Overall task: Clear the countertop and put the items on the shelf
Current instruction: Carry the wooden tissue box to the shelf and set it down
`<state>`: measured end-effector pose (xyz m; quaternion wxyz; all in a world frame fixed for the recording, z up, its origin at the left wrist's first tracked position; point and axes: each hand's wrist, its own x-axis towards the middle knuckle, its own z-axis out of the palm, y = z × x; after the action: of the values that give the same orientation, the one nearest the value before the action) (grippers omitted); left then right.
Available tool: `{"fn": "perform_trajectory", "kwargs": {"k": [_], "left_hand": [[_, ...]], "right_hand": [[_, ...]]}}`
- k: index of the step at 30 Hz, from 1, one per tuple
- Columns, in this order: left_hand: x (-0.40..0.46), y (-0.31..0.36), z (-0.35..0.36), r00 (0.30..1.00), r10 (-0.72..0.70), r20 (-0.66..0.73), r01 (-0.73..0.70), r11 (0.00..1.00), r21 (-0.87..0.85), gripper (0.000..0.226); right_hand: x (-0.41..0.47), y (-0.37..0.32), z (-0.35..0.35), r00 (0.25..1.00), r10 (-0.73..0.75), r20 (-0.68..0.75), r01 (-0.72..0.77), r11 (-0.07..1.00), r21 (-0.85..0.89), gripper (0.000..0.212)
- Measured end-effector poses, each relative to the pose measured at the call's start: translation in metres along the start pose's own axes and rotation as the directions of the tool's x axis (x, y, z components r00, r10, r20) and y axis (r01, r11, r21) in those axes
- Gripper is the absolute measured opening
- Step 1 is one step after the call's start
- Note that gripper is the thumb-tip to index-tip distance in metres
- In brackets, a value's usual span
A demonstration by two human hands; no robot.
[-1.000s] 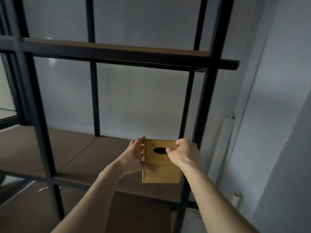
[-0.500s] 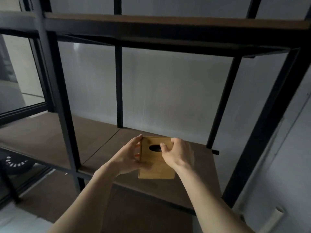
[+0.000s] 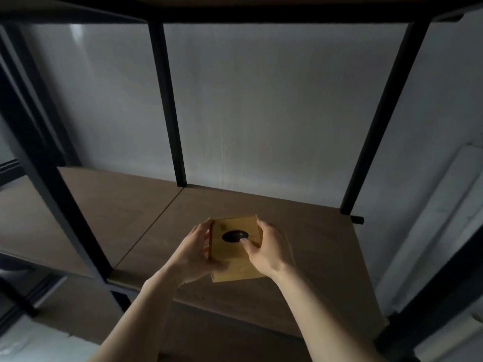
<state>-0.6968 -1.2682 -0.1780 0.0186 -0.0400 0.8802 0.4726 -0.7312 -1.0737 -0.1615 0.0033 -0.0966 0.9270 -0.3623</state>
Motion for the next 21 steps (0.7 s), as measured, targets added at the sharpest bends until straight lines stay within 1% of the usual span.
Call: {"fn": "perform_trajectory", "kwargs": {"k": [3,6,10,15,21], "left_hand": [[0.018,-0.025,0.000,0.999,-0.033,0.004,0.033,0.999,-0.008,0.123],[0.036,-0.049,-0.003,1.000,-0.012,0.015,0.012,1.000,-0.007,0.121],[0.057,-0.081,-0.006,0.997,-0.001,0.080,0.002,1.000,-0.010,0.122],[0.074,-0.117,-0.004,0.992,0.007,0.125,-0.009,1.000,0.015,0.118],[0.084,-0.147,0.001,0.986,0.016,0.164,-0.034,0.994,0.108,0.111]], "right_hand": [[0.015,0.005,0.022,0.997,0.062,0.033,-0.064,0.997,0.052,0.075],[0.024,0.010,0.044,0.991,0.126,0.054,-0.131,0.988,0.081,0.074],[0.031,0.013,0.075,0.976,0.209,0.055,-0.214,0.971,0.109,0.076],[0.038,0.018,0.111,0.964,0.249,0.089,-0.256,0.963,0.078,0.084],[0.042,0.026,0.145,0.953,0.270,0.136,-0.278,0.960,0.046,0.087]]}}
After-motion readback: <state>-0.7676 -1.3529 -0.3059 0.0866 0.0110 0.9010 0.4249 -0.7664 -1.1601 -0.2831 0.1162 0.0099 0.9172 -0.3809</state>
